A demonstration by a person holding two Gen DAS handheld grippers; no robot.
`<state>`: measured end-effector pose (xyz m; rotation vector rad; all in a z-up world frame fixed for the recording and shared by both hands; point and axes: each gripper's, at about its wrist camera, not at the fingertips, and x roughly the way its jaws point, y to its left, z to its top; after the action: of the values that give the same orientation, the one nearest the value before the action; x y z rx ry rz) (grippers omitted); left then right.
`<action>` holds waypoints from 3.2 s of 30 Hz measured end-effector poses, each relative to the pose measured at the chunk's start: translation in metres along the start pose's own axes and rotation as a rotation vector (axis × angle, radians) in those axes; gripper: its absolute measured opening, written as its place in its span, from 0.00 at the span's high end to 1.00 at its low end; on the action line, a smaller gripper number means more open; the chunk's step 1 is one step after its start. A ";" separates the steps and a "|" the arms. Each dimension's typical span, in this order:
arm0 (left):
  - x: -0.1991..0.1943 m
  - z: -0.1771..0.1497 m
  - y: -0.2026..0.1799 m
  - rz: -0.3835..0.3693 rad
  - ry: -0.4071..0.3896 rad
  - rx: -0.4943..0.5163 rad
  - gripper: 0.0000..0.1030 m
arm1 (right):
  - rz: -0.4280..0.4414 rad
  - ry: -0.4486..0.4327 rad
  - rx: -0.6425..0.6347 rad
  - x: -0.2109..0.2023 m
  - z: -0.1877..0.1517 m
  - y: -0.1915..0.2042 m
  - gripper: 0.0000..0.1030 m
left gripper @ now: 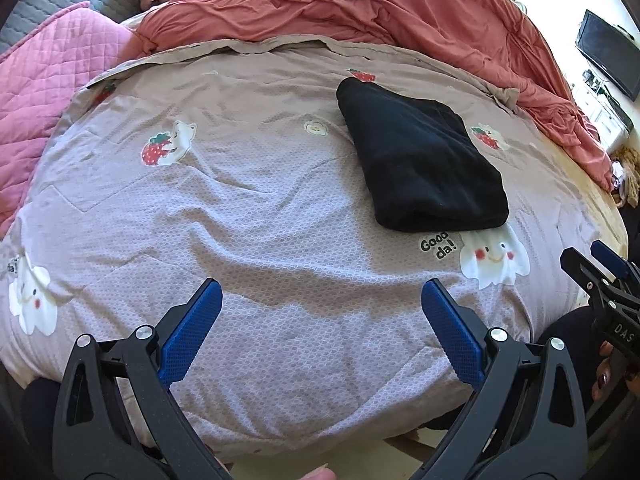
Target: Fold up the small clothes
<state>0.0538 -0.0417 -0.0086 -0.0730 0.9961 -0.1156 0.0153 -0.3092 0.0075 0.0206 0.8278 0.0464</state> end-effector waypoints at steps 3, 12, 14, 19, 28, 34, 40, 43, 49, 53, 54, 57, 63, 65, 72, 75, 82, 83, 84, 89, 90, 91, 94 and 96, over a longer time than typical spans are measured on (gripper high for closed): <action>0.000 0.000 0.000 0.005 0.002 0.002 0.09 | 0.000 0.002 0.000 0.001 0.000 -0.001 0.04; -0.002 0.001 0.001 0.008 -0.001 -0.001 0.09 | -0.004 0.005 -0.008 0.002 -0.001 -0.001 0.04; -0.002 0.002 0.001 0.011 -0.003 -0.003 0.09 | -0.005 0.004 -0.008 0.002 -0.001 -0.001 0.04; -0.003 0.002 0.002 0.011 -0.003 -0.004 0.09 | -0.005 0.005 -0.007 0.002 -0.001 0.000 0.04; -0.003 0.003 0.003 0.012 -0.003 -0.003 0.09 | -0.004 0.005 -0.007 0.003 -0.001 -0.001 0.04; -0.004 0.003 0.004 0.027 -0.006 -0.003 0.09 | -0.005 0.004 -0.011 0.003 -0.001 -0.001 0.04; -0.004 0.004 0.004 0.032 -0.005 -0.005 0.09 | -0.006 0.006 -0.010 0.003 -0.001 -0.001 0.04; -0.004 0.003 0.004 0.035 -0.006 -0.007 0.09 | -0.004 0.006 -0.012 0.003 -0.001 -0.002 0.04; -0.004 0.003 0.005 0.037 -0.003 -0.008 0.09 | -0.005 0.006 -0.014 0.003 -0.001 -0.002 0.04; -0.005 0.002 0.003 0.040 -0.002 -0.012 0.09 | -0.005 0.006 -0.014 0.004 -0.001 -0.002 0.04; -0.004 0.002 0.002 0.041 -0.002 -0.013 0.09 | -0.005 0.006 -0.014 0.003 -0.001 -0.001 0.04; -0.004 0.002 0.003 0.041 -0.002 -0.013 0.09 | -0.006 0.006 -0.015 0.004 -0.001 -0.002 0.04; -0.005 0.002 0.004 0.041 -0.002 -0.012 0.09 | -0.007 0.006 -0.016 0.004 -0.001 -0.002 0.04; -0.005 0.002 0.004 0.042 -0.002 -0.011 0.09 | -0.007 0.006 -0.016 0.003 -0.001 -0.003 0.04; -0.006 0.003 0.005 0.047 -0.002 -0.010 0.09 | -0.008 0.007 -0.018 0.004 -0.001 -0.005 0.04; -0.007 0.004 0.005 0.051 -0.003 -0.011 0.09 | -0.008 0.006 -0.019 0.003 -0.001 -0.003 0.04; -0.007 0.004 0.006 0.047 -0.002 -0.012 0.09 | -0.008 0.007 -0.018 0.003 -0.001 -0.007 0.04; -0.007 0.004 0.006 0.045 -0.001 -0.012 0.09 | -0.007 0.007 -0.018 0.004 -0.001 -0.006 0.04; -0.007 0.004 0.006 0.042 0.000 -0.012 0.09 | -0.007 0.007 -0.019 0.003 -0.001 -0.008 0.04; -0.007 0.003 0.007 0.024 0.006 -0.015 0.09 | -0.008 0.007 -0.012 0.004 -0.001 -0.008 0.04; -0.007 0.002 0.006 0.023 0.005 -0.015 0.09 | -0.009 0.006 -0.006 0.003 -0.001 -0.011 0.04; -0.007 0.002 0.006 0.025 0.005 -0.013 0.09 | -0.012 0.003 0.004 0.002 0.000 -0.014 0.04; -0.006 0.002 0.009 0.040 0.014 -0.006 0.09 | -0.031 -0.030 0.062 -0.008 0.004 -0.030 0.04; -0.003 0.003 0.016 0.088 0.030 -0.015 0.09 | -0.046 -0.059 0.116 -0.017 0.008 -0.044 0.05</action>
<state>0.0562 -0.0256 -0.0065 -0.0412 1.0287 -0.0284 0.0114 -0.3544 0.0239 0.1117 0.7712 -0.0452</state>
